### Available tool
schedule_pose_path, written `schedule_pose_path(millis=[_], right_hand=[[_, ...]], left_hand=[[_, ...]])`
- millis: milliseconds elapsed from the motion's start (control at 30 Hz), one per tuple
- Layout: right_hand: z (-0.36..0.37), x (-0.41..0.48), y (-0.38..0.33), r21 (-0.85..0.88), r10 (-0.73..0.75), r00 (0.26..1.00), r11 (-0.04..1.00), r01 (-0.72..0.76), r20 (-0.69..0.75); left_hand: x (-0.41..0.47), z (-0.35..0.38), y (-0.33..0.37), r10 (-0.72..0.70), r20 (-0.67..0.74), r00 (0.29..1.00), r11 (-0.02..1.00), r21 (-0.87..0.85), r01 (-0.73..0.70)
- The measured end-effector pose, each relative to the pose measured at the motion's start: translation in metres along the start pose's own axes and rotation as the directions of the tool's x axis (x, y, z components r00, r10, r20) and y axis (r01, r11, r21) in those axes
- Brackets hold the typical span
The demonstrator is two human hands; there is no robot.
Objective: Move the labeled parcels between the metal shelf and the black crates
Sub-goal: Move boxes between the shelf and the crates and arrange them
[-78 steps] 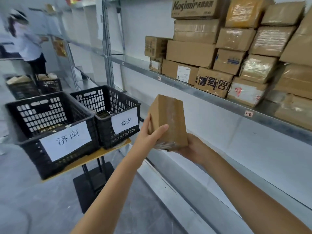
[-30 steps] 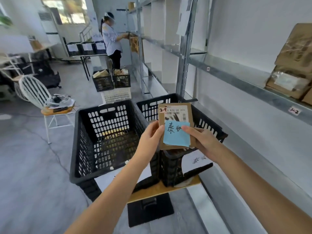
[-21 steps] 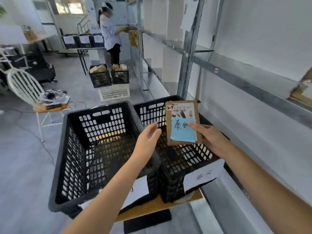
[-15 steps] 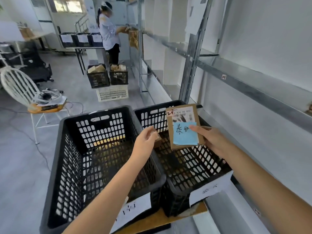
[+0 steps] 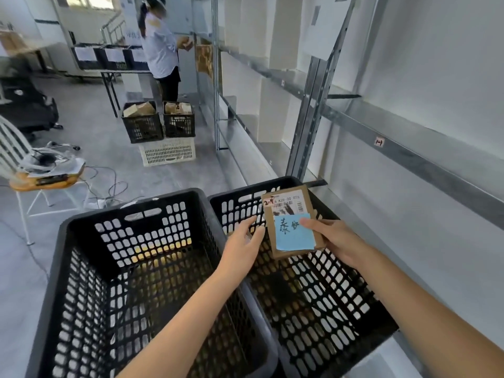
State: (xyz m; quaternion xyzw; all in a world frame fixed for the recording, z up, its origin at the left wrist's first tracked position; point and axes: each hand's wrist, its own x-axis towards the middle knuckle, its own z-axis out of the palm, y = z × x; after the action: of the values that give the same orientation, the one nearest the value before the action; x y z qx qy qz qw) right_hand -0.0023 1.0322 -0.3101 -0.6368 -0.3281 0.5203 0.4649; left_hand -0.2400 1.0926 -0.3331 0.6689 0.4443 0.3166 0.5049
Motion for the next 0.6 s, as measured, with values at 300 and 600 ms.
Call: schedule_pose_path(millis=[300, 600], right_hand=[[-0.029, 0.085, 0.000, -0.080, 0.102, 0.993, 0.992, -0.097, 0.061], [-0.040, 0.174, 0.029, -0.163, 0.246, 0.960, 0.961, -0.223, 0.136]], left_hand=[[0.058, 0.040, 0.003, -0.051, 0.003, 0.999, 0.998, 0.027, 0.050], [0.111, 0.066, -0.028, -0.167, -0.148, 0.975, 0.944, 0.261, 0.202]])
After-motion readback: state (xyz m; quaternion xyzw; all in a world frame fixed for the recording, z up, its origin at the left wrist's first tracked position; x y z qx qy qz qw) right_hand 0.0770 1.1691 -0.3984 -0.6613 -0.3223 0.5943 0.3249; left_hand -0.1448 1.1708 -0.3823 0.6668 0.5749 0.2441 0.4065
